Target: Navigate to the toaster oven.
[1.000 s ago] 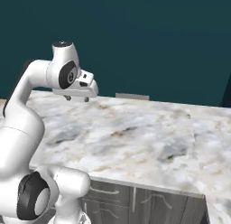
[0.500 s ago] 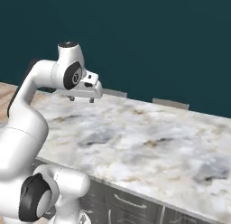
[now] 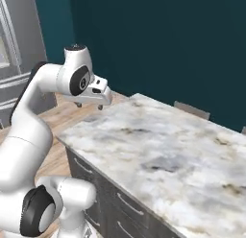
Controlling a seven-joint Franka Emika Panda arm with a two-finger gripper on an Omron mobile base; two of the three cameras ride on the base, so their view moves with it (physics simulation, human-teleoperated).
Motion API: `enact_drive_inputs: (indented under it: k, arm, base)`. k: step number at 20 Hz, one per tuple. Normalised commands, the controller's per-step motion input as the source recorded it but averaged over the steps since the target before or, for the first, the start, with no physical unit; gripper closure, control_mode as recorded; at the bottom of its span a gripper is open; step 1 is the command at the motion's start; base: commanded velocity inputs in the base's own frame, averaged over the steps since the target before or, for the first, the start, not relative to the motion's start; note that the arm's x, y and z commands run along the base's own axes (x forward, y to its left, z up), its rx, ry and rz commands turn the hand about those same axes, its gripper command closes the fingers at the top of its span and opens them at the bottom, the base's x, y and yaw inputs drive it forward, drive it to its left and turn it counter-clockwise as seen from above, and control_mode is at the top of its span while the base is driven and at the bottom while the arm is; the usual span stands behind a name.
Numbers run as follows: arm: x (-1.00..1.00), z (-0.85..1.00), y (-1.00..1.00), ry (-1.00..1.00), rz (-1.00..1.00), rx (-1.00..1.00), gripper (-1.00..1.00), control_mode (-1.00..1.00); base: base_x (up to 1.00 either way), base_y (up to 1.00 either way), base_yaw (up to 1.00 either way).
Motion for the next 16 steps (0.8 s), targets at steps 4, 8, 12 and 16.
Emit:
enact_drive_inputs:
  k: [4,8,12,16]
  arm:
    - [0.00,0.00,0.00,0.00,0.00,0.00,-1.00,1.00]
    - [0.00,0.00,0.00,0.00,0.00,0.00,-1.00,1.00]
    - [0.00,0.00,0.00,0.00,0.00,0.00,-1.00,1.00]
    - [0.00,0.00,0.00,0.00,0.00,0.00,-1.00,1.00]
  base:
    - [0.00,0.78,0.77]
    - [0.00,0.77,0.78]
    - [0.00,0.76,0.76]
    - [0.00,0.83,0.73]
